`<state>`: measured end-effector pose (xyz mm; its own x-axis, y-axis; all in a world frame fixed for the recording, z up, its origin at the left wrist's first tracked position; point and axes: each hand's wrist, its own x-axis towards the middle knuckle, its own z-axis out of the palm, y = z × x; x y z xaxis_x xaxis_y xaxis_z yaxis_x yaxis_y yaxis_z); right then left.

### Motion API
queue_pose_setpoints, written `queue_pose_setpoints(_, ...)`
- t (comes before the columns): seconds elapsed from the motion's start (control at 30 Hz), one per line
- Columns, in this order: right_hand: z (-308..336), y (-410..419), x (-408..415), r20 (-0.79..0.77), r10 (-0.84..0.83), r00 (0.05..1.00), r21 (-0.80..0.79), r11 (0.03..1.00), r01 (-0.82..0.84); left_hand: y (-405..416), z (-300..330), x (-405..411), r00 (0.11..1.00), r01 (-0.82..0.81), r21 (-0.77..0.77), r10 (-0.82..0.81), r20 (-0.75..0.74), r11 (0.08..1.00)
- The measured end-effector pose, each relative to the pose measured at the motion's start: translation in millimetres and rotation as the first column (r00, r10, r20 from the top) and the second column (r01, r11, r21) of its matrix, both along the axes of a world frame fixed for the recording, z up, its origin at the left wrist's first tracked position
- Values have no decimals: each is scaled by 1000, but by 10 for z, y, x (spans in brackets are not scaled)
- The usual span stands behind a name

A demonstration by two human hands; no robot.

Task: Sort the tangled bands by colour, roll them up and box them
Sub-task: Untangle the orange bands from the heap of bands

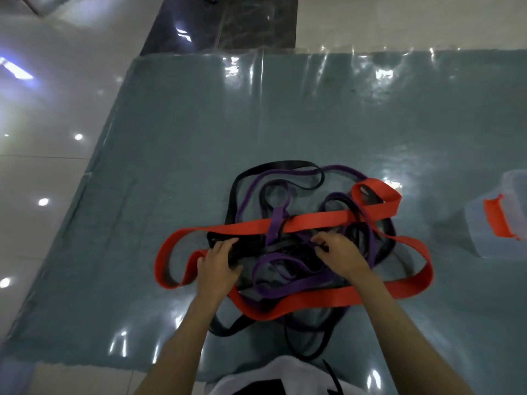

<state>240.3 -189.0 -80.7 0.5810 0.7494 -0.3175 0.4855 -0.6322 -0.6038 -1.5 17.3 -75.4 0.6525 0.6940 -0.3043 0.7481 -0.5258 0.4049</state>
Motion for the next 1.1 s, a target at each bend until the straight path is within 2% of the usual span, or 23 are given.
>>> queue_pose_setpoints(0.07, -110, -76, -152, 84, -27, 996, -2, 1000, 27, -70, -27, 10, 1000, 4, 52, -3, -22, 999)
queue_pose_setpoints(0.13, -175, -164, -272, 144, -85, 986, 59, 995, 77, -143, -31, 24, 998, -52, 63, 49, 47, 997)
queue_pose_setpoints(0.2, -206, -217, -314, 143, -109, 984, 80, 992, 98, -190, 6, 51, 963, -153, 7, 147, 226, 988)
queue_pose_setpoints(0.27, -216, -255, -309, 86, -136, 987, 87, 988, 129, -213, 84, 104, 890, -193, -71, 205, 407, 979)
queue_pose_setpoints(0.37, -217, -292, -293, 36, -155, 987, 91, 984, 151, -232, 212, 303, 872, -58, -38, 69, 484, 998)
queue_pose_setpoints(0.4, -212, -294, -290, 37, -154, 987, 90, 985, 150, -236, 227, 398, 871, 6, -50, 20, 490, 999)
queue_pose_setpoints(0.47, -205, -296, -292, 48, -151, 987, 91, 985, 146, -254, 250, 614, 895, 87, -226, 23, 445, 970)
queue_pose_setpoints(0.53, -199, -293, -307, 79, -147, 986, 93, 986, 139, -286, 271, 833, 946, 58, -440, 92, 311, 896)
queue_pose_setpoints(0.57, -195, -293, -316, 93, -147, 985, 96, 986, 138, -312, 278, 935, 964, 11, -479, 119, 239, 878)
queue_pose_setpoints(0.63, -193, -295, -339, 102, -153, 983, 105, 984, 142, -355, 233, 1114, 972, -86, -434, 171, 160, 897)
queue_pose_setpoints(0.73, -198, -314, -374, 91, -165, 982, 113, 982, 155, -396, 137, 1306, 987, -149, -265, 159, 15, 953)
queue_pose_setpoints(0.8, -208, -343, -374, 75, -150, 986, 104, 984, 142, -409, 110, 1370, 985, -171, -266, 157, -73, 949)
queue_pose_setpoints(0.9, -215, -394, -318, 14, -99, 995, 83, 992, 98, -383, 145, 1373, 929, -276, -510, 362, 74, 815)
queue_pose_setpoints(0.97, -171, -410, -280, -41, -111, 993, 142, 983, 116, -329, 213, 1309, 871, -251, -612, 450, 195, 750)
queue_pose_setpoints(1.1, 84, -347, -82, -15, -335, 942, 423, 852, 310, -289, 404, 1155, 856, -75, -634, 376, 355, 770)
